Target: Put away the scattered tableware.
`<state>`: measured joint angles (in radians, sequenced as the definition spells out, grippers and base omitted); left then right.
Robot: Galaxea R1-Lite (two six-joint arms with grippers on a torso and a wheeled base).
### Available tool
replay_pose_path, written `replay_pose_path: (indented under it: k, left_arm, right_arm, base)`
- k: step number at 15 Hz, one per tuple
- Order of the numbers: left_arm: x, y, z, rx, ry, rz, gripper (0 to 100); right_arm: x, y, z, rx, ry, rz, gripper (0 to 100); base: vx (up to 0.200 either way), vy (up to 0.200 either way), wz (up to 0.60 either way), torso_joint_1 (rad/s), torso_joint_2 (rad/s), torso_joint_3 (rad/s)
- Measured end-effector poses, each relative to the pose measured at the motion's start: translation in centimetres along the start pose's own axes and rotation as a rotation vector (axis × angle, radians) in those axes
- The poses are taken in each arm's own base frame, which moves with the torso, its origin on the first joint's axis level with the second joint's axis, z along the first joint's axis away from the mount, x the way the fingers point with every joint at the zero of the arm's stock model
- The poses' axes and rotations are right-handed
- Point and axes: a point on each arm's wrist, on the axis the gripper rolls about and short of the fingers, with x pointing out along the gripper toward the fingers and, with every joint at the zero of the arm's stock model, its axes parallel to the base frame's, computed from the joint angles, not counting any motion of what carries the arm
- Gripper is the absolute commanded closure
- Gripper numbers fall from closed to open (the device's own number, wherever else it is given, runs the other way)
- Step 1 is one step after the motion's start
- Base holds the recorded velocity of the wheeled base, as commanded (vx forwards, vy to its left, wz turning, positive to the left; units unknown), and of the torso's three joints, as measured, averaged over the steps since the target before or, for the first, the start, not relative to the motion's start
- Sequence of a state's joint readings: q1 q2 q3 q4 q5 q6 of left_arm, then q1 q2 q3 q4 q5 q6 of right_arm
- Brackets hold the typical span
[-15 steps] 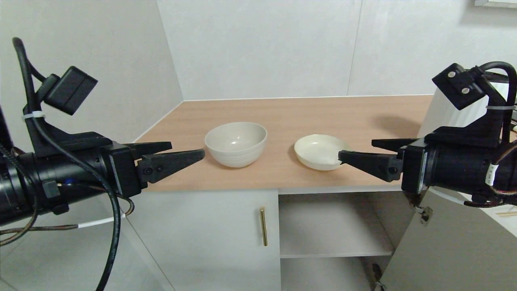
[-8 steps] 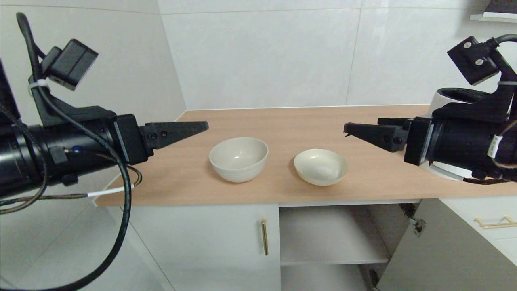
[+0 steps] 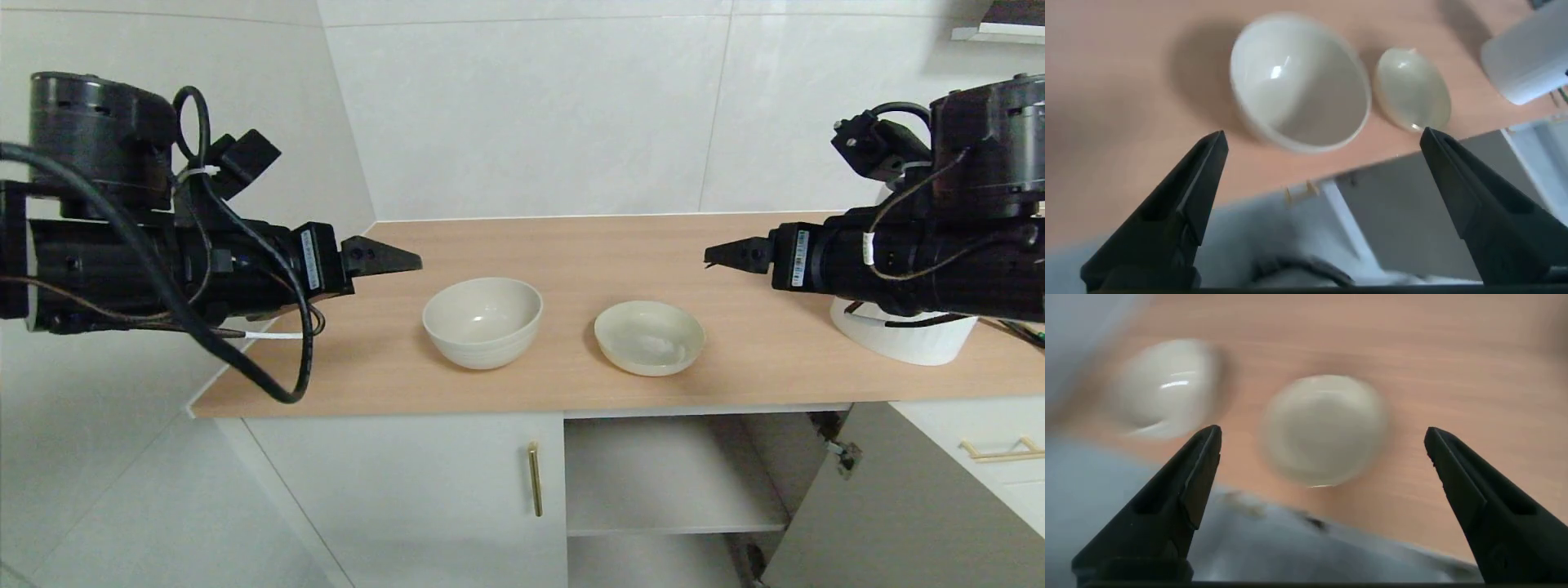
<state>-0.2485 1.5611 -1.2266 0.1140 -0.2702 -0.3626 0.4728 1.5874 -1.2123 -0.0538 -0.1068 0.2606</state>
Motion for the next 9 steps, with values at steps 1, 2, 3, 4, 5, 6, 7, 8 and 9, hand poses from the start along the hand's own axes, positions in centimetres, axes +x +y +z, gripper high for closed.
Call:
replay_pose_path:
  k: [1,2,3,4,5,6,7,8,9]
  left_arm:
    - [0.4,0.1,0.3,-0.03,0.026,0.018,0]
    - [1.0,0.2,0.6,-0.049,0.038,0.056,0]
    - [1.8,0.5,0.7,-0.057,0.039,0.109,0]
    - [2.7,0.8,0.8,-0.057,0.035,0.162,0]
    - [3.9,1.0,0.7,-0.053,0.033,0.226,0]
    - [5.1,1.1,0.5,-0.047,0.041,0.265,0]
    - [6.1,1.0,0.2,-0.042,0.054,0.279,0]
    - [7.1,1.0,0.0,-0.036,0.064,0.292,0]
    - [7.9,0.9,-0.2,-0.031,0.07,0.306,0]
  right_arm:
    - [0.6,0.3,0.0,0.018,0.006,-0.03,0]
    - [1.2,0.6,-0.1,0.028,0.011,-0.041,0]
    - [1.7,0.8,-0.3,0.028,0.018,-0.046,0]
    - [2.2,0.9,-0.4,0.028,0.027,-0.048,0]
    - [2.6,0.9,-0.6,0.027,0.036,-0.052,0]
    - [2.9,1.0,-0.8,0.025,0.042,-0.052,0]
    - [3.1,0.9,-0.9,0.025,0.046,-0.054,0]
    - [3.3,0.9,-1.0,0.024,0.051,-0.055,0]
    - [3.4,1.0,-1.0,0.023,0.053,-0.055,0]
  base:
    - [0.0,0.0,0.0,0.0,0.0,0.0]
    - [0.0,0.0,0.0,0.0,0.0,0.0]
    - [0.0,0.0,0.0,0.0,0.0,0.0]
    - [0.0,0.0,0.0,0.0,0.0,0.0]
    - [0.0,0.0,0.0,0.0,0.0,0.0]
    - [0.0,0.0,0.0,0.0,0.0,0.0]
    - [0.0,0.0,0.0,0.0,0.0,0.0]
    - [0.0,0.0,0.0,0.0,0.0,0.0]
    - [0.0,0.0,0.0,0.0,0.0,0.0]
